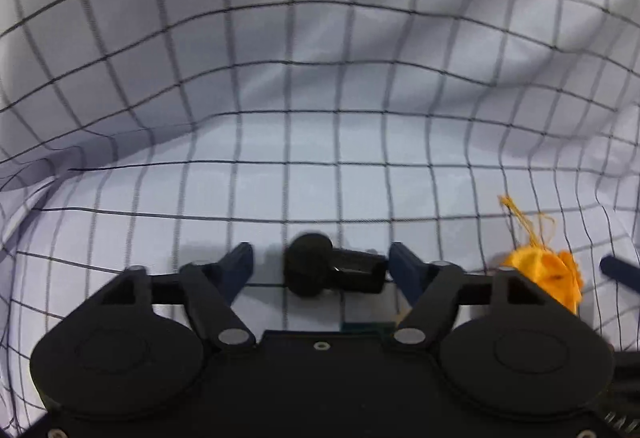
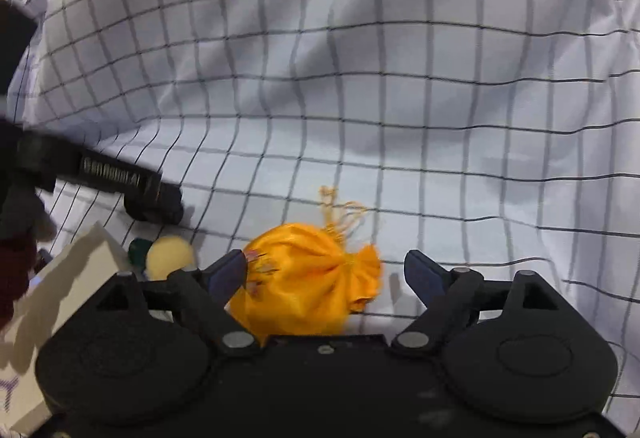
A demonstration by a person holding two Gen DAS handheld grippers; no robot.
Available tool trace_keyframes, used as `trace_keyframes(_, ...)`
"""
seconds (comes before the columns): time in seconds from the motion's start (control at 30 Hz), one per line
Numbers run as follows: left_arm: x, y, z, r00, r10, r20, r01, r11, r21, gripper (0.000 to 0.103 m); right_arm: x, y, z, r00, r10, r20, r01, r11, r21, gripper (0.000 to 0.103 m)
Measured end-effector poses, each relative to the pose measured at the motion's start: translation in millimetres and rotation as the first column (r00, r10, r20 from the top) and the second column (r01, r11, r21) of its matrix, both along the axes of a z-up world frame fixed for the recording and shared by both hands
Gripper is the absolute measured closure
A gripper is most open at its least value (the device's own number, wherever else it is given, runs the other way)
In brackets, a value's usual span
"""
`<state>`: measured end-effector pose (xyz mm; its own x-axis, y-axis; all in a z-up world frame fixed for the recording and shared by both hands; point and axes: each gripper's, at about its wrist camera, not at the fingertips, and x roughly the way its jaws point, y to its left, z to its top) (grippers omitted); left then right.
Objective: Organize soft objects
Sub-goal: 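Grasp the black cylindrical item with the left gripper while the right holds the pouch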
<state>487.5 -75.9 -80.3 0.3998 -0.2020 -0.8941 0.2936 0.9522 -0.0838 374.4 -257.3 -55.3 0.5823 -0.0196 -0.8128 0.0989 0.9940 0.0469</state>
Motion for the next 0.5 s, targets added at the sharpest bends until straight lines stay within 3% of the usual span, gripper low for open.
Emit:
trace_keyframes(0.17,1,12,3,1.000,-0.027,-0.003,0.027,1.000,-0.015,0.019,6,19,-12,0.999,0.038,-0.024,-0.039,0.997,-0.059,0.016)
trace_keyframes(0.37,-10,16,2,0.998,-0.055,-0.001,0.055,0.998,0.000,0.018,9,25,-15,0.998,0.053,-0.015,-0.054,0.993,-0.108,0.016)
trace_keyframes(0.5,-11,5,7,0.998,-0.056,-0.003,0.056,0.998,-0.023,0.018,9,29,-13,0.996,0.093,-0.004,-0.092,0.985,-0.145,0.028)
